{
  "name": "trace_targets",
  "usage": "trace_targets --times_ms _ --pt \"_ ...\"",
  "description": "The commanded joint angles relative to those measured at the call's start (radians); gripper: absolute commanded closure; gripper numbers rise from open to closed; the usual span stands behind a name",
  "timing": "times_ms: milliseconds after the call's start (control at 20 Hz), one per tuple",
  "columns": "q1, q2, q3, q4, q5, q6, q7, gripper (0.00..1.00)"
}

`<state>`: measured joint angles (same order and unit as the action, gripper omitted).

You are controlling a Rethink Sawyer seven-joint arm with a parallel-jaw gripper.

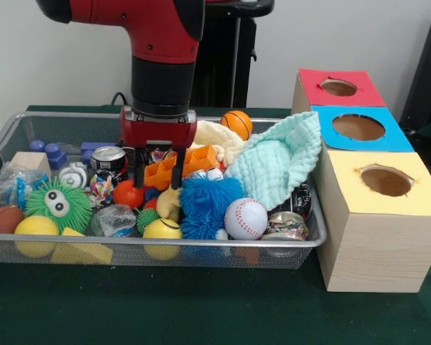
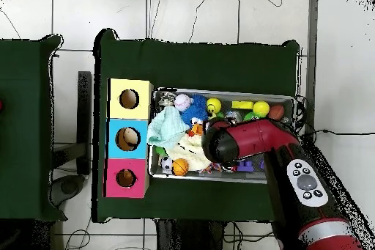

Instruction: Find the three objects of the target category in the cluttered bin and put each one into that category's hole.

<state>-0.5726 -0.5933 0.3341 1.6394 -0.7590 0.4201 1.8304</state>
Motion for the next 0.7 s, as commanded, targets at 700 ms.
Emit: trace_targets --times_ms 700 --pt "0.031 0.170 -0.033 0.033 -0.063 -0.219 0.057 0.00"
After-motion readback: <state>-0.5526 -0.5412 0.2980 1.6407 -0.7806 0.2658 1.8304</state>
